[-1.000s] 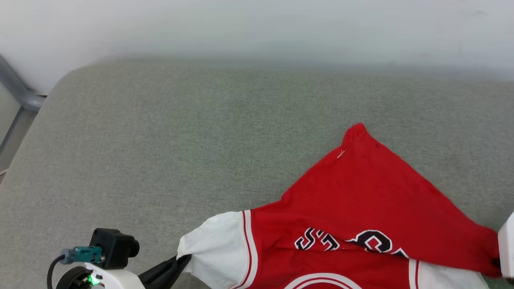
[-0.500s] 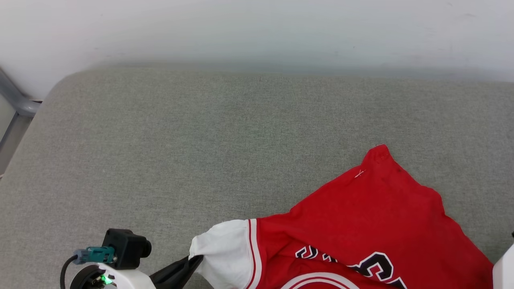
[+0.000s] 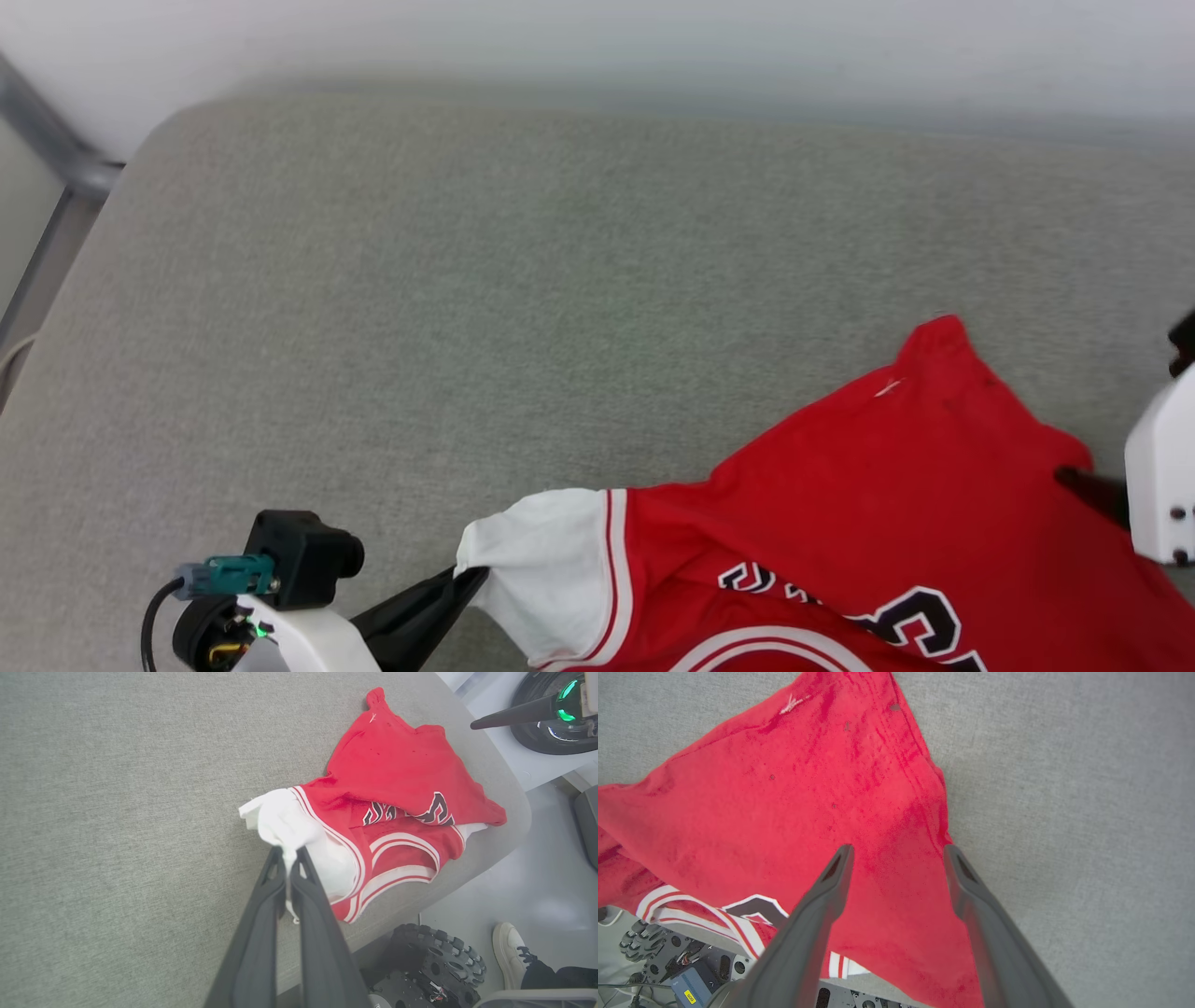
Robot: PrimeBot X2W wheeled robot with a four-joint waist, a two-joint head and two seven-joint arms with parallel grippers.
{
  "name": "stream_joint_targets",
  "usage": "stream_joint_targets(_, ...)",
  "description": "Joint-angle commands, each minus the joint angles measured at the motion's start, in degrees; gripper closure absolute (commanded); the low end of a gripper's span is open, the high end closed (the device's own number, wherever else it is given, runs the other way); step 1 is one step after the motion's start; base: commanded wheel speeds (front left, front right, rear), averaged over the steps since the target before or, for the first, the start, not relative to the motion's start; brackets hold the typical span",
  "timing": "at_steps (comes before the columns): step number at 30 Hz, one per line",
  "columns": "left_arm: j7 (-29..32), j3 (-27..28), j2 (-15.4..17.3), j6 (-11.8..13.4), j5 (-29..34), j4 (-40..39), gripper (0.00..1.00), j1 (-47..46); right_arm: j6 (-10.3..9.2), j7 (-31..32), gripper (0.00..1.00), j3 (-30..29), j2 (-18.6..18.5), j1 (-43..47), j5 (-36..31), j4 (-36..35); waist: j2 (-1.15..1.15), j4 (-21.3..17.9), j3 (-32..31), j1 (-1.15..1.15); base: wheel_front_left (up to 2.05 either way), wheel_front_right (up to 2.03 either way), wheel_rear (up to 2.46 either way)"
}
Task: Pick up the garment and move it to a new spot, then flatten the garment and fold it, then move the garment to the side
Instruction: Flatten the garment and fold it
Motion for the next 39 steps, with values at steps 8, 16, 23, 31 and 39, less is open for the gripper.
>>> stream_joint_targets(8, -0.1, 0.5, -1.3, -1.1, 1.7, -0.7, 1.0, -3.3, -0.04, 1.6, 0.0, 1.0, 0.9, -11.1, -5.0, 5.8, 0.0, 7.1, 7.4, 0.0, 0.0, 0.0, 0.0)
stream_joint_targets(16, -0.6, -0.1, -3.2, -2.7, 3.0, 0.3, 1.0, -5.5, -0.04, 0.1, 0.0, 1.1, -1.1, -17.5, -10.0, 14.6, 0.0, 11.9, 11.6, 0.0, 0.0, 0.0, 0.0)
stream_joint_targets(23, -0.6, -0.8, -4.8, -3.6, 3.7, 1.2, 1.0, -6.6, -0.04, -1.4, 0.0, 2.1, -0.9, -18.2, -11.6, 20.8, 0.0, 13.4, 13.1, 0.0, 0.0, 0.0, 0.0)
stream_joint_targets(31, -0.5, -0.7, -5.1, -3.7, 3.8, 1.4, 1.0, -7.1, -0.04, -1.4, 1.0, 3.3, -0.8, -16.6, -11.1, 25.2, 0.0, 13.6, 14.0, 0.0, 0.0, 0.0, 0.0)
stream_joint_targets(39, -0.3, -0.7, -5.5, -3.9, 3.7, 2.0, 1.0, -7.8, -0.04, -6.6, 1.0, 4.3, -1.6, -18.2, -9.8, 26.2, 0.0, 12.9, 13.2, 0.0, 0.0, 0.0, 0.0)
